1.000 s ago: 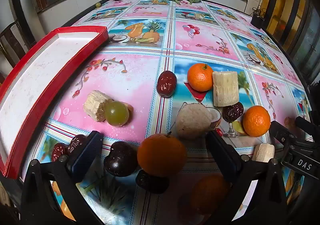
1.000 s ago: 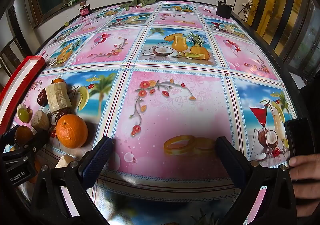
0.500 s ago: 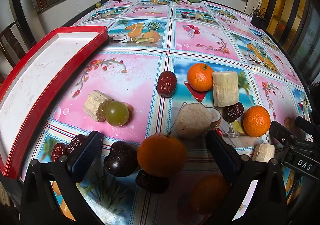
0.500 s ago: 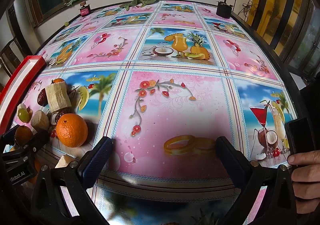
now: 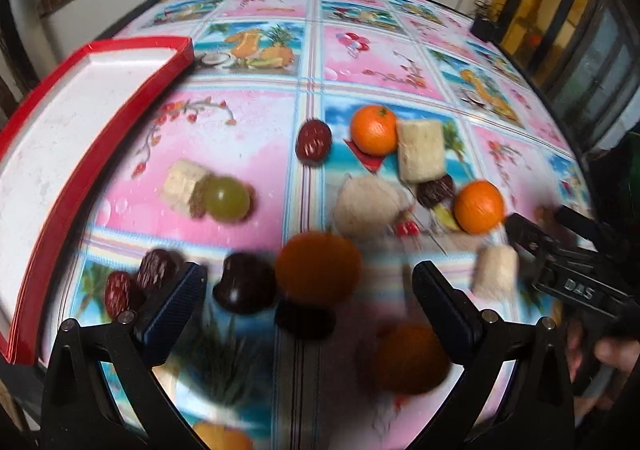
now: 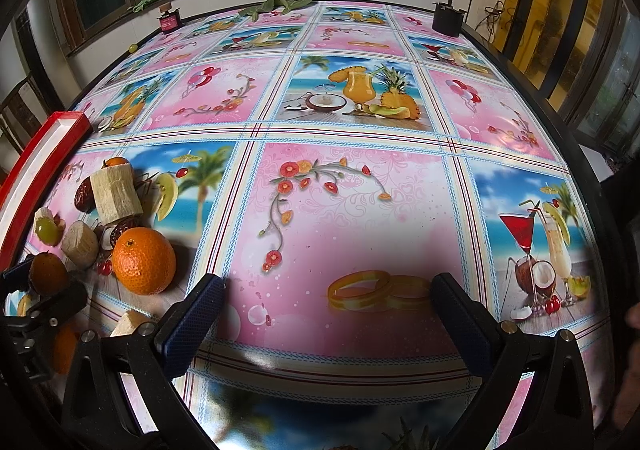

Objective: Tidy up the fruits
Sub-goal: 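Move both tools over the fruit on the printed tablecloth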

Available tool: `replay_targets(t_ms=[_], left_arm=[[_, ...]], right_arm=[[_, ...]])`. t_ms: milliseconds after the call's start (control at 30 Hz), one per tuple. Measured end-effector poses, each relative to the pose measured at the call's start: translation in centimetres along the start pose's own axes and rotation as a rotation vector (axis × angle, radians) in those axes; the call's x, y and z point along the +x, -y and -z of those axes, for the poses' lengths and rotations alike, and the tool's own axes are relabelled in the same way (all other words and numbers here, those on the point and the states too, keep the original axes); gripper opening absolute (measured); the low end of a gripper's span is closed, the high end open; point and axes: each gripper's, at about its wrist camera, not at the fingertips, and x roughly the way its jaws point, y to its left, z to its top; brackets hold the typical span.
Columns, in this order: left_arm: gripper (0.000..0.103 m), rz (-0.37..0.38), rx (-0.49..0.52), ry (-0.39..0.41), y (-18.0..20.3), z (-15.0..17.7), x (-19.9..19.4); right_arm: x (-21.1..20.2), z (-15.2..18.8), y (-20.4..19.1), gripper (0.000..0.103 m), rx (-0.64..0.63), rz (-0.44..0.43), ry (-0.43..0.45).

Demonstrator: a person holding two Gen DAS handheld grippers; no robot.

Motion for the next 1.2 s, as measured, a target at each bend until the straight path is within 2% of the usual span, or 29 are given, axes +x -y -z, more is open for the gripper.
replay_targets(t_ms=[100,200,367,467,633,867,1067,1200], left_arm=[[0.103,-0.01,0.043,0.043,-0.6,1.3,-2.7],[0.103,-0.019,0.074,0.074,-1.3,2.3,-4.5],[0.103,-0.014,0.037,0.103,-3.0,2.8,-5.6],[0.103,-0.01,0.009,0.09,-3.7,2.8,-5.3],[0.103,0.017,-0.003,0.066,-3.5,3.5,-5.0],[0.103,0.053,0.045,0.046,-1.8,4.9,-5.4],[0.103,0.068,0.094,0.056,-0.4,5.4,-5.9],[0.103,0.077,0.119,0.051,0.5,5.6,-5.8]], right_arm=[[-1.1,0.7,0.0,0.102,-0.022,-0.04,-0.008],[-3.8,1.3,-0.9,0.103,-0.064,-0.097,0.044],[-7.6,2.2,-3.0,0.103,-0.159,-0.164,0.131],[-8.4,2.1,-4.2,0.102,-0.193,-0.182,0.16],[-8.7,2.5,-5.7,0.101,-0.227,-0.218,0.152],[-8.5,3.1,-5.8,0.098,-0.233,-0.252,0.132],[-8.9,3.7,-5.3,0.092,-0.238,-0.277,0.135],[-8.8,4.1,-5.0,0.084,-0.236,-0.293,0.118]])
